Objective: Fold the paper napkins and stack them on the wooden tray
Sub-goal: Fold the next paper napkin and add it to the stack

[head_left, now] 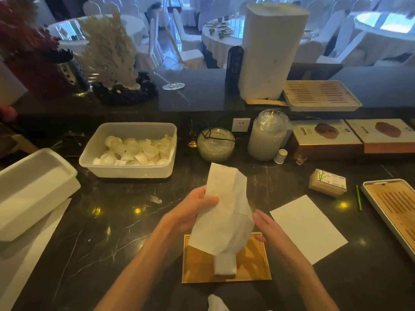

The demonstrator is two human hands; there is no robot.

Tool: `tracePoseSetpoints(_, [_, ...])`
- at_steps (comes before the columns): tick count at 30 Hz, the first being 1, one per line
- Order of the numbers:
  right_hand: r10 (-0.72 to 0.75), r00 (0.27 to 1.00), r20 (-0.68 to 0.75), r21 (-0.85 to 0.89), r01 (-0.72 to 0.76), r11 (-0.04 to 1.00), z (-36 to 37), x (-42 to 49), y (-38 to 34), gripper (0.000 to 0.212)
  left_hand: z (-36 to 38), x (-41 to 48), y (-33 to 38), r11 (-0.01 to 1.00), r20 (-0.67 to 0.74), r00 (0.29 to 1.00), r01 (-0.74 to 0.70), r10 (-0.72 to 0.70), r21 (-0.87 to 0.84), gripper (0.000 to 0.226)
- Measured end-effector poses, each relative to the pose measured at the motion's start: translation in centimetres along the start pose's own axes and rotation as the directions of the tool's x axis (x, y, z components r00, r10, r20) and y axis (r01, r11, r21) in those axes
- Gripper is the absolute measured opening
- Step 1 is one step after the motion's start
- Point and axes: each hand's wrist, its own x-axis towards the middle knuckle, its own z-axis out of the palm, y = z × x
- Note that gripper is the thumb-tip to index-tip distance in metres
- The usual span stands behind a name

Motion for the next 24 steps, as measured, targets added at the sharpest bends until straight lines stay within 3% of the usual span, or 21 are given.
tracePoseSetpoints(2, [-0.035,0.986,0.164,0.165,0.008,0.986,0.4,0.7,-1.0,0.046,-0.8,-1.3,0.8,1.0,-0.017,1.0,-0.026,0.026,-0.001,0.037])
tracePoseSetpoints(4, [-0.1,0.974,0.203,0.258,0.046,0.965,1.0,1.1,-1.6,0.035,-1.8,-2.4,1.0,0.999,-0.074,0.996,-0.038,0.04,0.034,0.033])
tracePoseSetpoints(6, [-0.132,0.982,0.135,0.291,0.088,0.953,1.8,1.1,-2.2,0.034,-2.9,-3.3,0.9,0.996,-0.166,0.986,-0.006,0.02,0.086,0.029])
tracePoseSetpoints(11, [-0.15,0.988,-0.035,0.177,0.154,0.972,2.3,1.5,-3.5,0.026,-4.7,-5.2,-0.1,0.986,-0.312,0.95,0.025,0.028,0.167,0.029])
tracePoseSetpoints(15, [-0.165,0.986,-0.004,0.083,0.165,0.983,1.5,1.2,-4.7,0.019,-4.9,-6.0,0.0,0.985,-0.316,0.947,0.0,0.055,0.171,0.036])
tracePoseSetpoints(24, [-0.252,0.965,0.07,0.19,0.235,0.953,-1.8,-0.3,-7.8,0.02,-4.7,-6.4,1.6,0.986,-0.2,0.965,-0.164,0.168,0.038,0.041])
